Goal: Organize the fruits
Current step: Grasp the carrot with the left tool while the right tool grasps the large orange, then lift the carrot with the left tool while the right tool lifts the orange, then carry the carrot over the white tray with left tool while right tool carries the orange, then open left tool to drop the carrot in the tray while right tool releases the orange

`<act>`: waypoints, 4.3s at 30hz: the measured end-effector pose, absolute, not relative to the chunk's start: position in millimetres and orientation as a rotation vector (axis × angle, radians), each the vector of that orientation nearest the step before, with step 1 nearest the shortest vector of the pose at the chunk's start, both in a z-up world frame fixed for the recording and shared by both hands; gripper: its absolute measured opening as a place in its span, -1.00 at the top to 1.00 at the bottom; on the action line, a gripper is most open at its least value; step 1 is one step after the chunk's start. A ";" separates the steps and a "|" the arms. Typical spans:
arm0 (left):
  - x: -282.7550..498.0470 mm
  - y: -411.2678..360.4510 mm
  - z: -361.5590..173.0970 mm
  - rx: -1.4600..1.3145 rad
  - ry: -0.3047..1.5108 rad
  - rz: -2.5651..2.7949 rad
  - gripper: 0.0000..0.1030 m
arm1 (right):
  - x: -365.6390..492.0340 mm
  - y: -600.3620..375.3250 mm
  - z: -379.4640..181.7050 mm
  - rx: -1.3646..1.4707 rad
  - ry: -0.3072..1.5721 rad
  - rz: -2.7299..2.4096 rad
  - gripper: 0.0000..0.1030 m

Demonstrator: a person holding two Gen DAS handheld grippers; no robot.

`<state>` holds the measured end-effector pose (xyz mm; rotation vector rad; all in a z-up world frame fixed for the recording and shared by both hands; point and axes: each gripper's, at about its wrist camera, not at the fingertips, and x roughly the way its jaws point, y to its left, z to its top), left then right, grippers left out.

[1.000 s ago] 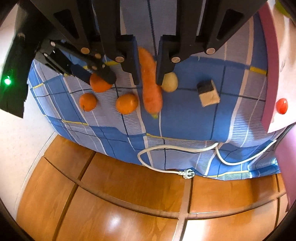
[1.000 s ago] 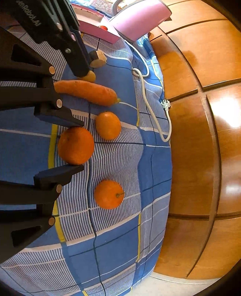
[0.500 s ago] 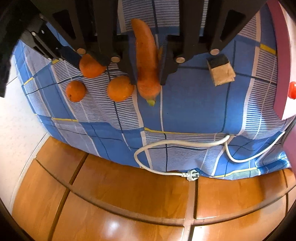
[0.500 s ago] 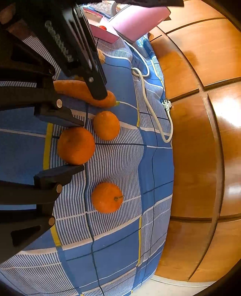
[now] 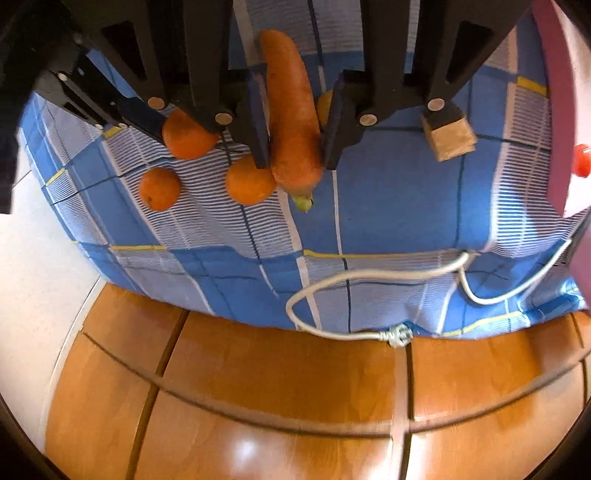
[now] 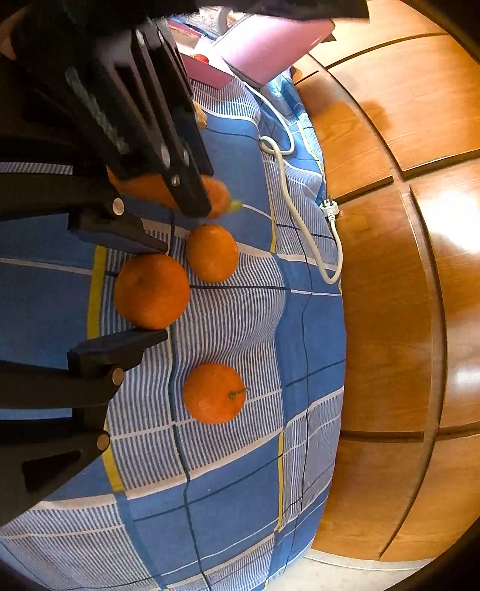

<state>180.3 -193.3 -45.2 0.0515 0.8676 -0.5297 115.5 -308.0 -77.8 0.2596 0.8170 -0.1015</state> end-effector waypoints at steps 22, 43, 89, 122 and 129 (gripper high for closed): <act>72.0 -97.8 -11.8 -0.125 0.846 -0.550 0.44 | 53.3 -279.8 -77.5 0.270 0.831 -0.072 0.23; 27.1 -74.6 -5.0 -0.111 0.799 -0.537 0.45 | 21.6 -240.1 -73.5 0.230 0.838 -0.015 0.23; 38.3 48.1 44.3 -0.286 0.671 -0.363 0.45 | 30.1 -151.5 -22.6 0.139 0.789 0.234 0.23; 61.4 127.3 13.4 -0.308 0.738 -0.028 0.02 | 54.6 -52.8 -29.6 0.121 0.880 0.502 0.19; 51.0 108.7 13.0 -0.254 0.733 -0.033 0.02 | 46.1 -72.1 -24.4 0.150 0.849 0.429 0.19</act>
